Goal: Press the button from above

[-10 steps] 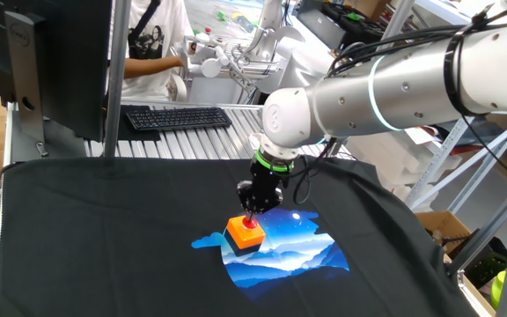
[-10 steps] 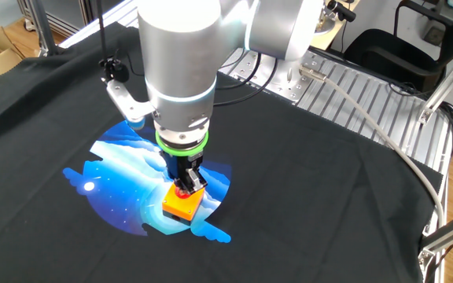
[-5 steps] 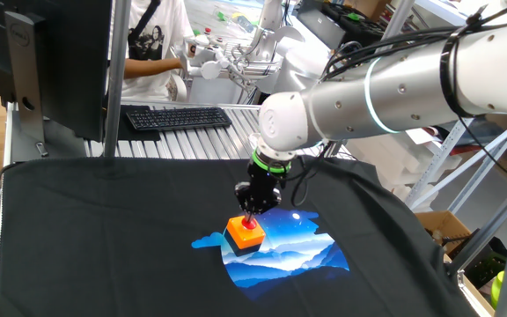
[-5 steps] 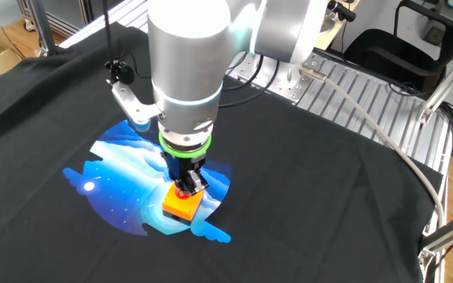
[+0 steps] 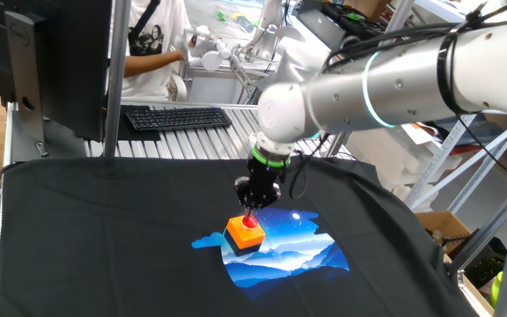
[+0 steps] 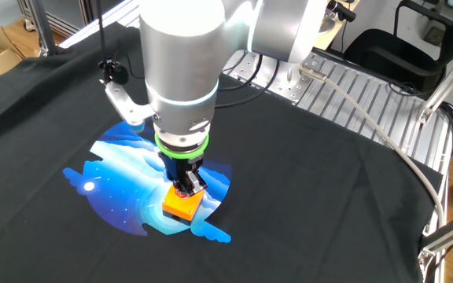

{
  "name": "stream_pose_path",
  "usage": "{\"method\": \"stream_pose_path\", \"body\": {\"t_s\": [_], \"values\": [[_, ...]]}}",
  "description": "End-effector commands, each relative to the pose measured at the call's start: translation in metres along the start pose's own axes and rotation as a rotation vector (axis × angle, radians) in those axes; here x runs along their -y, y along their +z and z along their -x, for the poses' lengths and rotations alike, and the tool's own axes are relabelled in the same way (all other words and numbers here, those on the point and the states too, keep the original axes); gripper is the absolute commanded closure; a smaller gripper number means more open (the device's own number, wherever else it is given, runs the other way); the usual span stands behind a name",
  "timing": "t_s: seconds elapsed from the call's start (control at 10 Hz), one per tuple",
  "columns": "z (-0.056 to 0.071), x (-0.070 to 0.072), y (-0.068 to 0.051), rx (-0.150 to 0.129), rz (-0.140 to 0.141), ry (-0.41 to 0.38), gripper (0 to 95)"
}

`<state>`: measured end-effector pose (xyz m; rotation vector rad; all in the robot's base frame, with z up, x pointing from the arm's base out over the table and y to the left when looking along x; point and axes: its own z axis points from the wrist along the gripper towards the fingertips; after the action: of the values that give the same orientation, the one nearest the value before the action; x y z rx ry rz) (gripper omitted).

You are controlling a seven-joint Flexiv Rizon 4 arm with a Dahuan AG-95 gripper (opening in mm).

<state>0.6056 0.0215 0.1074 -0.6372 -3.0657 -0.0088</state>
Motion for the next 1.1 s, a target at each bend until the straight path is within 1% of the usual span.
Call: {"method": "stream_pose_path", "body": {"t_s": [0.1, 0.2, 0.3, 0.4, 0.8, 1.0, 1.1], "values": [[-0.005, 0.003, -0.024, -0.003, 0.010, 0.003, 95.0], [-0.006, 0.005, -0.034, -0.003, 0.015, 0.006, 95.0], [-0.007, 0.006, -0.041, -0.008, 0.020, 0.008, 95.0], [-0.008, 0.007, -0.046, -0.013, 0.019, 0.011, 95.0], [-0.008, 0.008, -0.047, -0.017, 0.019, 0.019, 95.0], [-0.010, 0.008, -0.047, -0.024, 0.033, 0.028, 95.0], [-0.010, 0.008, -0.047, -0.021, 0.030, 0.028, 95.0]]}}
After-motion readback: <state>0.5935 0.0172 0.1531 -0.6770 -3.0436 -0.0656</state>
